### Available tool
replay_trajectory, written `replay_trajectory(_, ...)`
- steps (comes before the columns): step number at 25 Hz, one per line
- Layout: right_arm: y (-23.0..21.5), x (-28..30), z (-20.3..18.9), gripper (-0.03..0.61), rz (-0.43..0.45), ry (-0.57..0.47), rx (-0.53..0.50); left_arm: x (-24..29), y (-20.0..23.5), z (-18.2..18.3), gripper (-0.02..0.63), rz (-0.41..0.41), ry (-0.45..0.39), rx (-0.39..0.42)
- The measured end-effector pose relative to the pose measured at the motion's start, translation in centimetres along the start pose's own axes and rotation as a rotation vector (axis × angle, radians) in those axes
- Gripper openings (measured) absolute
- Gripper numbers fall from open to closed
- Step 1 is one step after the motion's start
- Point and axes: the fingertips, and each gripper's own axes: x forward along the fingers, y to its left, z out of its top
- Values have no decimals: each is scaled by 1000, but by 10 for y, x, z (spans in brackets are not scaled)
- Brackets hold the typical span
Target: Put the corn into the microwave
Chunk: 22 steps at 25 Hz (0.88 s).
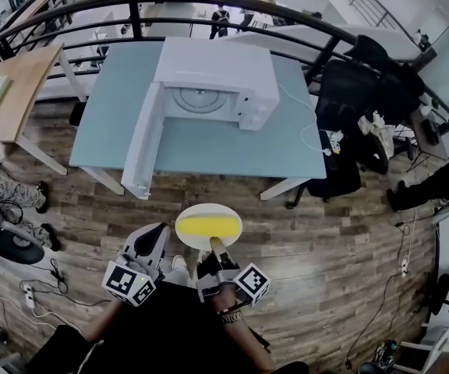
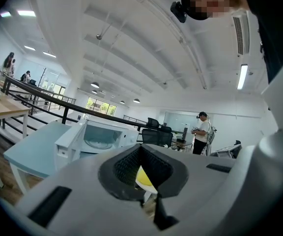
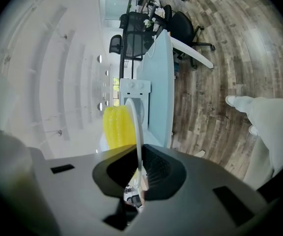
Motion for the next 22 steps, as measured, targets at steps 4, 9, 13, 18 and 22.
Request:
replay_trajectory(4,3,16,12,26,-6,15,-2,13,7,1,2,21,7,1)
replay_trajectory(9,3,35,20,26,-26,48,3,26,19,0,2,59,18,-8)
replay_trajectory(13,6,52,29,26,-36,72,-4,41,28,1,2,75,13,-12)
replay_trajectory(18,16,76,42,26,-29,90,-12,65,40,9,2,88,12,-24)
replay_trajectory(22,23,92,55,26,-45,90,-7,85,48,13,2,87,18,-23)
